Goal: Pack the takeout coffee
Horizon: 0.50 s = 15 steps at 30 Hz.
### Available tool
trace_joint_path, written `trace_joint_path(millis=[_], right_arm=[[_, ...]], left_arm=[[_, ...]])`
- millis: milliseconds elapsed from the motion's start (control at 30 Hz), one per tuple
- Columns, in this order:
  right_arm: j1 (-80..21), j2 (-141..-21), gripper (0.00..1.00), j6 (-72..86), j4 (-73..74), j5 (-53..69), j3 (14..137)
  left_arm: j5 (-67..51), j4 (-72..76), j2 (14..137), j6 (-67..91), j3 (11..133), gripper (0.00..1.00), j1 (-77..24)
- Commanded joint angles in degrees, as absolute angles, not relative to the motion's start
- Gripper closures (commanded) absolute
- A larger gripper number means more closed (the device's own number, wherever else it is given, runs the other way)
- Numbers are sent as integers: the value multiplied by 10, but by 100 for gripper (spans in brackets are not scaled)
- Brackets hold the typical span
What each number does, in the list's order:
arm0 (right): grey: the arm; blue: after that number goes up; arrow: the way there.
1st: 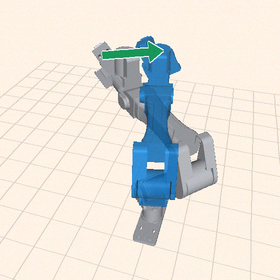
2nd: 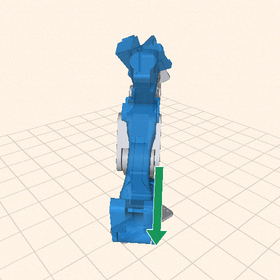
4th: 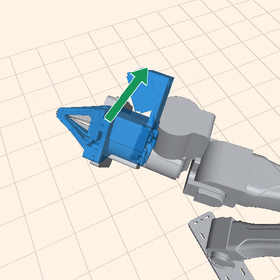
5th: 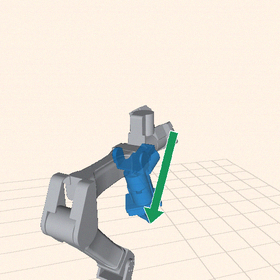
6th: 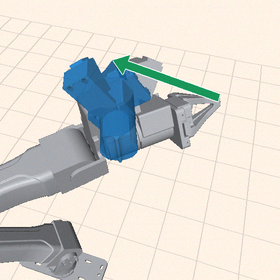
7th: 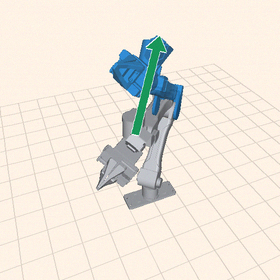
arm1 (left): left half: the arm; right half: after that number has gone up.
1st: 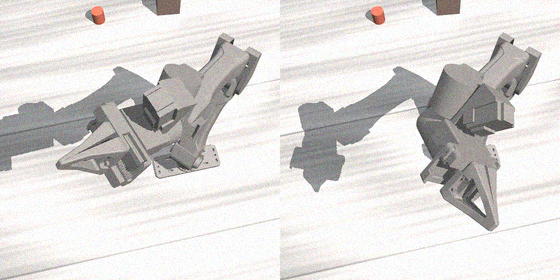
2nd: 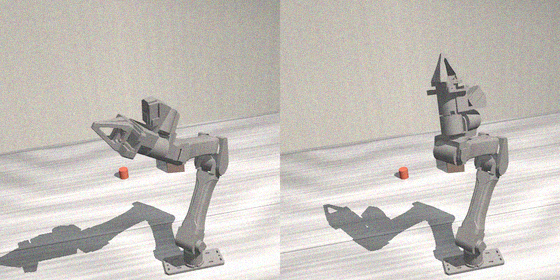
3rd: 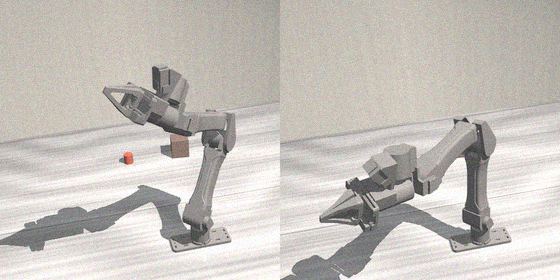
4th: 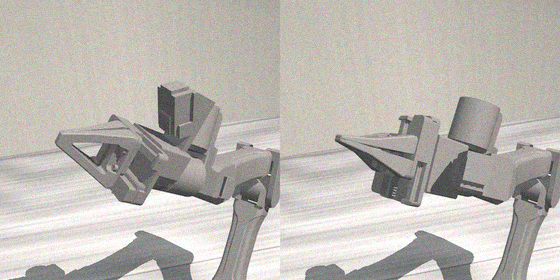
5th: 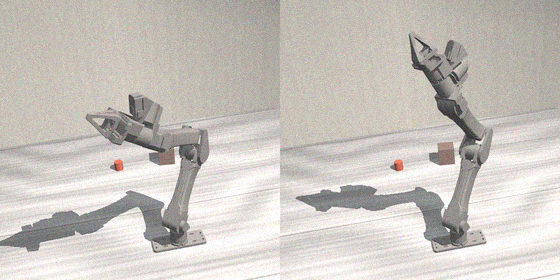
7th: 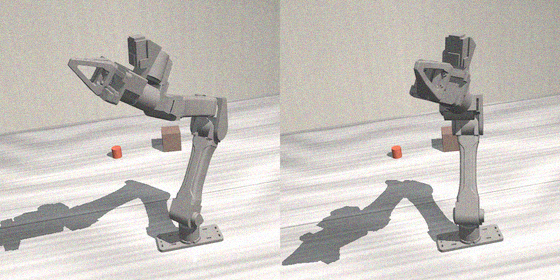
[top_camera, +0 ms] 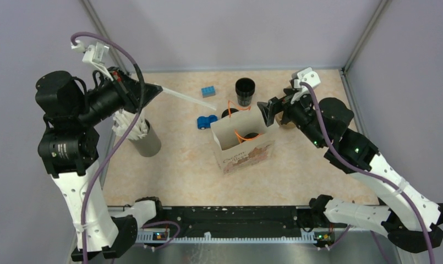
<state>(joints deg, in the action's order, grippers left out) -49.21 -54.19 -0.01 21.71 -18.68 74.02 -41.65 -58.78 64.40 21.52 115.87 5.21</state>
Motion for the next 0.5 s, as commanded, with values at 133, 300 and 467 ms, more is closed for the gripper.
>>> trace_joint_path(millis=[133,300,467], right_arm=[[-487,-539,6,-4,179,-202,767],[-487,-525,6,13,185,-209,756],[-486,-516,6,21,195,-207,753]], left_arm=[[-607,-402,606,305,1004,100,54],[-626,-283,581,376,885,100,54],[-600,-172,571,402,805,100,54]])
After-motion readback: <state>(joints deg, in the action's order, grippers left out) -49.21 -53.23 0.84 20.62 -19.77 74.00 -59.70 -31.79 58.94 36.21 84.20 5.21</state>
